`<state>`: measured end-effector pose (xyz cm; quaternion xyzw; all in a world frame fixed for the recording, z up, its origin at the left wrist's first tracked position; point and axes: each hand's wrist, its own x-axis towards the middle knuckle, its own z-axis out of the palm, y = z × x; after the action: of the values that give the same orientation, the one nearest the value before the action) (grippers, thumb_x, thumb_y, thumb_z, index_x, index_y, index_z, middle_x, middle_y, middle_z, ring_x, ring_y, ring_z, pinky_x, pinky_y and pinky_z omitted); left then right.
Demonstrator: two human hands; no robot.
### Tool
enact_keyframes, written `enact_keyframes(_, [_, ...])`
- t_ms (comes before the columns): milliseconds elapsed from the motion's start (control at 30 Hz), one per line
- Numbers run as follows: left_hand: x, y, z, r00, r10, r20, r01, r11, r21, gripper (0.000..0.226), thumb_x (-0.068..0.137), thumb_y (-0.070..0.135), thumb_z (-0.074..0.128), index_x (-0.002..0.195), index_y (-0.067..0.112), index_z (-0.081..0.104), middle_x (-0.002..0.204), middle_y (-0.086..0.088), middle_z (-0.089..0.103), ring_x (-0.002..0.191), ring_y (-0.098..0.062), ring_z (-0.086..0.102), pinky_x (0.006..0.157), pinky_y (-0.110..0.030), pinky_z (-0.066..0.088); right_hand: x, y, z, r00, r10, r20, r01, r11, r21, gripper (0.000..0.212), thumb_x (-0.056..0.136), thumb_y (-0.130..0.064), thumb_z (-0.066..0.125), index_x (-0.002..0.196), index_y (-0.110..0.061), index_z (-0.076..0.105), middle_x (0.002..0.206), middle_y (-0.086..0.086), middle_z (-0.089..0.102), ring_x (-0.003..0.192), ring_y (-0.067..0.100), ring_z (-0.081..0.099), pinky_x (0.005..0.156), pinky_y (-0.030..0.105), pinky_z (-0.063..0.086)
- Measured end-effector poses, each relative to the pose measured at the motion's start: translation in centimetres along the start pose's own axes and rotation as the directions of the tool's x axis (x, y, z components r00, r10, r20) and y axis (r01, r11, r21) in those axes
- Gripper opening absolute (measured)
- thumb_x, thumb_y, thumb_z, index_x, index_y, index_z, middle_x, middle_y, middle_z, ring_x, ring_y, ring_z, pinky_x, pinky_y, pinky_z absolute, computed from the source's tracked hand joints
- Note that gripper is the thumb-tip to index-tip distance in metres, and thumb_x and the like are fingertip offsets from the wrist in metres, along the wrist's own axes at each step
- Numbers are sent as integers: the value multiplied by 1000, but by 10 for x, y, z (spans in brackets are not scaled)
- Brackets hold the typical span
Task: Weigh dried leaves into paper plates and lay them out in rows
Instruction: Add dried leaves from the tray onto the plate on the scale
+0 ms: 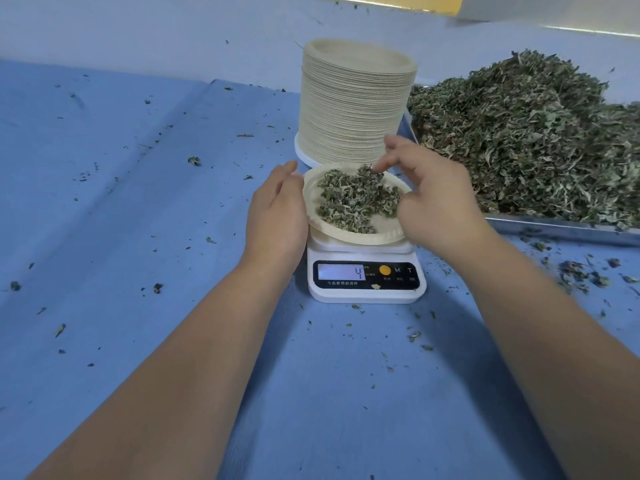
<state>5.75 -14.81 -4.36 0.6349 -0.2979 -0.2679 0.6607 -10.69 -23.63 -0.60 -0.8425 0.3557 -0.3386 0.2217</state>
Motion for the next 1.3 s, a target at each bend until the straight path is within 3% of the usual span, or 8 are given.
enact_keyframes(133, [-2, -1, 1, 993, 99, 69, -110, 980, 169, 42, 106, 33, 39, 146, 42, 53, 167, 10, 28, 152, -1, 22, 115, -21, 17, -2, -9, 10, 988, -49, 144, 80, 973, -217, 34, 102, -17, 43, 130, -22, 62, 89, -4, 68, 89, 14, 64, 122, 31, 23])
enact_keyframes(300, [-3, -2, 1, 913, 284, 293, -397, 780, 483, 38, 108, 41, 38, 142, 47, 56, 173, 4, 2, 157, -9, -11, 115, -26, 1, 2, -11, 9, 996, -75, 54, 85, 973, -215, 35, 101, -20, 38, 120, -24, 68, 86, 0, 73, 91, 18, 65, 124, 35, 20])
enact_keyframes(533, [-6, 4, -5, 853, 425, 304, -505, 521, 688, 41, 108, 41, 29, 96, 31, 67, 170, -7, 22, 159, -23, -2, 122, -52, 19, 5, 23, -16, 993, -24, -114, -11, 954, -298, 35, 100, -16, 39, 118, -16, 69, 67, -1, 64, 61, 10, 52, 122, 38, 23])
enact_keyframes(633, [-6, 6, -9, 851, 430, 300, -510, 543, 667, 43, 106, 45, 28, 121, 37, 68, 170, -5, 20, 159, -23, -5, 123, -49, 14, 7, 50, -32, 982, 82, -171, -140, 922, -360, 30, 101, -21, 39, 106, -11, 67, 66, 5, 60, 58, 22, 53, 81, 43, 52])
enact_keyframes(733, [-8, 7, -6, 836, 358, 415, -546, 480, 686, 53, 106, 55, 21, 142, 42, 58, 172, 0, 9, 157, -19, -17, 124, -44, -4, 6, 64, -36, 964, 228, -138, -266, 835, -481, 37, 103, -35, 37, 82, -11, 56, 70, 11, 57, 67, 33, 54, 60, 38, 46])
enact_keyframes(867, [-8, 9, -7, 866, 341, 365, -499, 575, 648, 72, 103, 59, 17, 110, 22, 79, 170, 2, 22, 158, -14, -9, 126, -43, 1, 5, 71, -30, 955, 290, -65, -271, 757, -595, 53, 106, -51, 31, 70, -16, 47, 67, 8, 53, 62, 29, 51, 58, 33, 37])
enact_keyframes(1133, [-9, 9, -7, 897, 377, 232, -442, 777, 448, 44, 112, 41, 29, 152, 32, 48, 169, 5, 22, 157, -7, 4, 114, -20, 7, 5, 60, -27, 969, 1, -248, -122, 872, -475, 37, 104, -32, 40, 83, -8, 59, 56, 4, 50, 55, 34, 49, 71, 38, 39])
enact_keyframes(1300, [1, -1, -5, 980, 40, 195, -100, 945, 313, 61, 106, 59, 29, 162, 42, 11, 171, 18, 1, 155, -2, 5, 114, -25, 6, 3, 44, -12, 987, -78, -138, 12, 906, -423, 33, 105, -37, 40, 104, -14, 63, 64, -13, 54, 64, 23, 52, 111, 47, 33])
